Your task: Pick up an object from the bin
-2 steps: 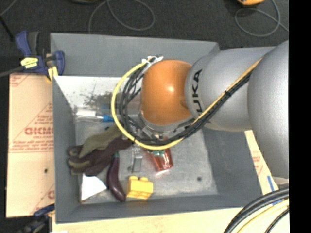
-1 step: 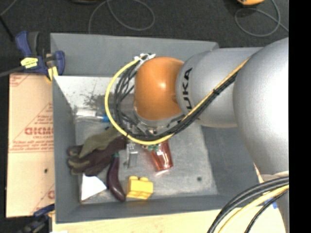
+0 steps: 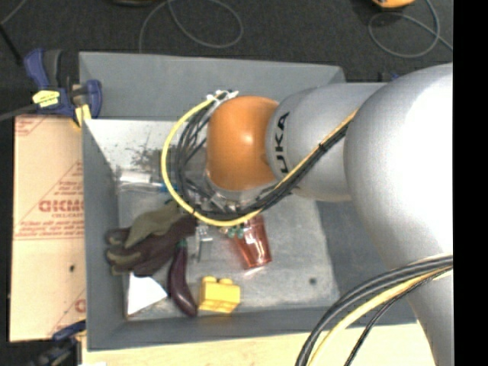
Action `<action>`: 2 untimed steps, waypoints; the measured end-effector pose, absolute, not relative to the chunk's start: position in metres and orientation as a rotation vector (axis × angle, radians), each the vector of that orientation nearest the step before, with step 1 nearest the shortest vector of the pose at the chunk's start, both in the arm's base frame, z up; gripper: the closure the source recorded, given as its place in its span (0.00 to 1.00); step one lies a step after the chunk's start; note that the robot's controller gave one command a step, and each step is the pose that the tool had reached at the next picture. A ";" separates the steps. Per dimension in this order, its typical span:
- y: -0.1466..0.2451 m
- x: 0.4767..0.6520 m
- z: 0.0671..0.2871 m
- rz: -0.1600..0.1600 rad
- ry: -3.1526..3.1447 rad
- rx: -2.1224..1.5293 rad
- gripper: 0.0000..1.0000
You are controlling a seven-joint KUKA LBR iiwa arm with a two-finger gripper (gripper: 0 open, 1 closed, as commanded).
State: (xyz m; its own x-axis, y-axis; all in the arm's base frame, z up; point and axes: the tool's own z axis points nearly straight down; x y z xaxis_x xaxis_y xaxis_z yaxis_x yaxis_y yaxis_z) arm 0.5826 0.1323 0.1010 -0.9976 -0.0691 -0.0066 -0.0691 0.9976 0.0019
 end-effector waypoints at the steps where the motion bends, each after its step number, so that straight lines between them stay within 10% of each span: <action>1: 0.145 0.579 0.072 0.003 3.108 -0.371 1.00; 2: 0.145 0.579 0.072 0.003 3.108 -0.370 1.00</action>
Offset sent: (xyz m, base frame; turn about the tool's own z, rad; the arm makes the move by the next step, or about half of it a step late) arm 0.0000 0.0000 0.0000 0.0000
